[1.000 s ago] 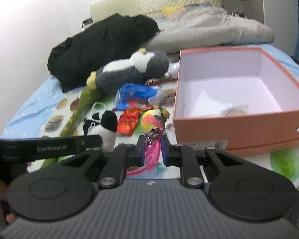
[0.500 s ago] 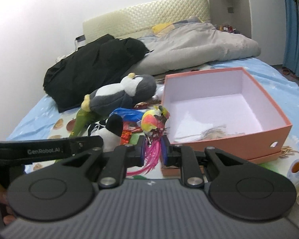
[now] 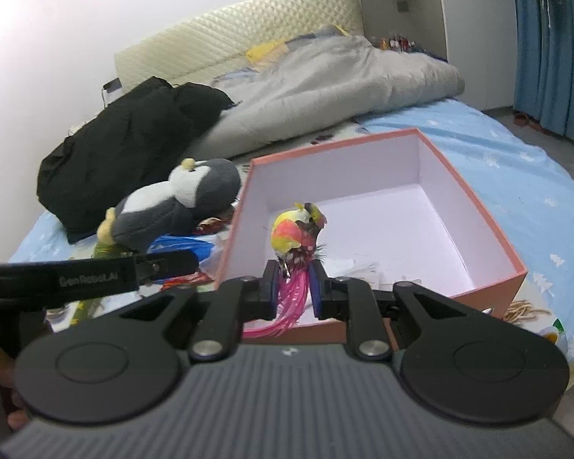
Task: Organize soft objects
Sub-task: 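Carry the bird toy with the right tool over the box while the left tool lifts the panda, then carry the panda plush with the left tool over the box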
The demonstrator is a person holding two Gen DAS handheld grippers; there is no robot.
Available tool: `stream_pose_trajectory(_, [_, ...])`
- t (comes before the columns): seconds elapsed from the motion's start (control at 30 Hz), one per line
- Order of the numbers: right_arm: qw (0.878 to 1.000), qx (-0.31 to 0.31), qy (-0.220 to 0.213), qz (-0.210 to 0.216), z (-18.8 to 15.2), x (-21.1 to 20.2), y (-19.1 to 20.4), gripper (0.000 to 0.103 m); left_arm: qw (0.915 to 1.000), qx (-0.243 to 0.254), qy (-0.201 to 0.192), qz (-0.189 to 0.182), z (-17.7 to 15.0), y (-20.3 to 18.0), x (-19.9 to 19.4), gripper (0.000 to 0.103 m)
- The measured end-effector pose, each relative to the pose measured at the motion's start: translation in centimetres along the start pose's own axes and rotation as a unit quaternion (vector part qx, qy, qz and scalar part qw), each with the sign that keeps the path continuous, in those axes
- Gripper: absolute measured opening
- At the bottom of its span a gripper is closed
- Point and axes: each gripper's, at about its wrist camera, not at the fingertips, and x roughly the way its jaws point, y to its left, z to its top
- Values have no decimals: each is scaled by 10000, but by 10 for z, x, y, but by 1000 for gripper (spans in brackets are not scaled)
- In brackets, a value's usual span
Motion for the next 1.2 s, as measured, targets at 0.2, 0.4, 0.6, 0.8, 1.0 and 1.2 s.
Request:
stream_pose_trajectory(0.2, [9996,79,288,11,-17,13,-13,20,9982,-337,380,327,-28,31,8,10])
stream_pose_trajectory(0.4, [9982,147,579,-10,-45,14,-11,20,9927,-691,756,635,-70,70,-1,11])
stream_pose_trajectory(0.6, [9973,113,726,35,-65,11,6,20,9866,-1116,827,860,-104,102,-28,53])
stream_pose_trajectory(0.8, [9969,52,765,146,-76,7,28,20,9856,-1208,844,829,-128,113,-50,54])
stream_pose_trajectory(1.0, [9965,-50,803,214,-87,3,44,20,9861,-1221,790,804,-141,107,-61,67])
stream_pose_trajectory(1.2, [9957,-76,894,244,-101,2,52,20,9851,-1169,807,966,-150,101,-61,67])
